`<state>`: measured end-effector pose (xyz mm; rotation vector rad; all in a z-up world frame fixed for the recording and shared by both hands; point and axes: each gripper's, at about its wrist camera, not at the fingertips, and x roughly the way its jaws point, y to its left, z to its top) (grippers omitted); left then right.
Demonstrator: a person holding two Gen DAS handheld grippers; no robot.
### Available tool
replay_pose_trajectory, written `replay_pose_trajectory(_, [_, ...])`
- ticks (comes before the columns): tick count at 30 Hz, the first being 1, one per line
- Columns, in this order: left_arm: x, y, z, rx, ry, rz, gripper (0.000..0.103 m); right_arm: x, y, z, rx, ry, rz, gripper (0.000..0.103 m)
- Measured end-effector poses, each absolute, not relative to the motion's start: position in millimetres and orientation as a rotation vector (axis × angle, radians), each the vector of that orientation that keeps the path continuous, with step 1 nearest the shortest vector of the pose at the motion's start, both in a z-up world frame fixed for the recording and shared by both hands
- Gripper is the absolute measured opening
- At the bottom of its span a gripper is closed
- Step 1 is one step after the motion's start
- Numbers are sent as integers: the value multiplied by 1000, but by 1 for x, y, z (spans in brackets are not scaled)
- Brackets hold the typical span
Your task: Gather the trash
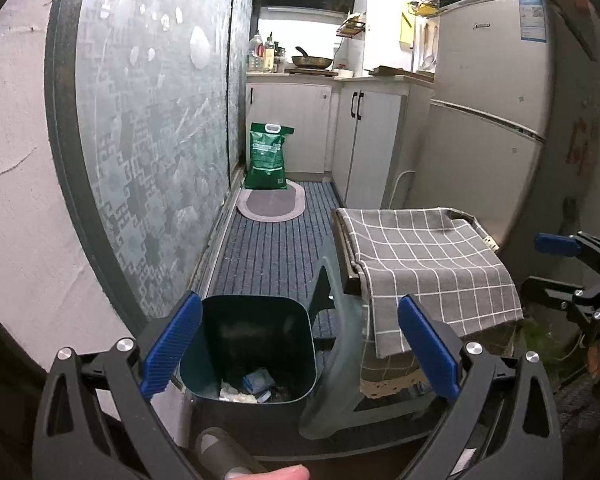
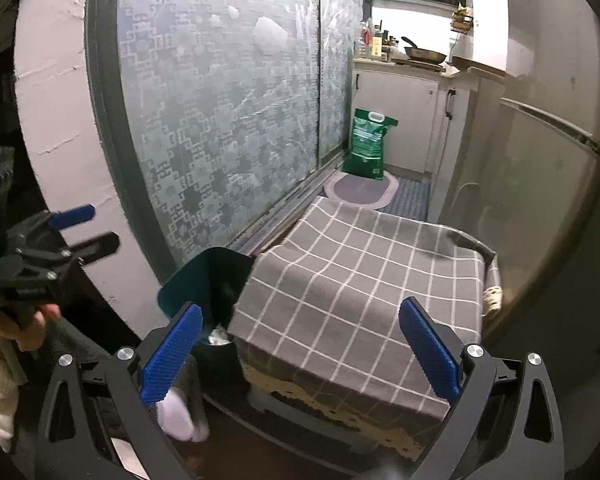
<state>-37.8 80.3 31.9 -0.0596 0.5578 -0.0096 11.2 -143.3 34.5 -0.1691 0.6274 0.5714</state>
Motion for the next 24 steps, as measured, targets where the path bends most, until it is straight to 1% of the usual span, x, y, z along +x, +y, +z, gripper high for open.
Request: replay_pose_trajectory(24, [-35, 81, 29, -62, 578, 29, 100, 13, -134, 31, -182, 648, 572, 100])
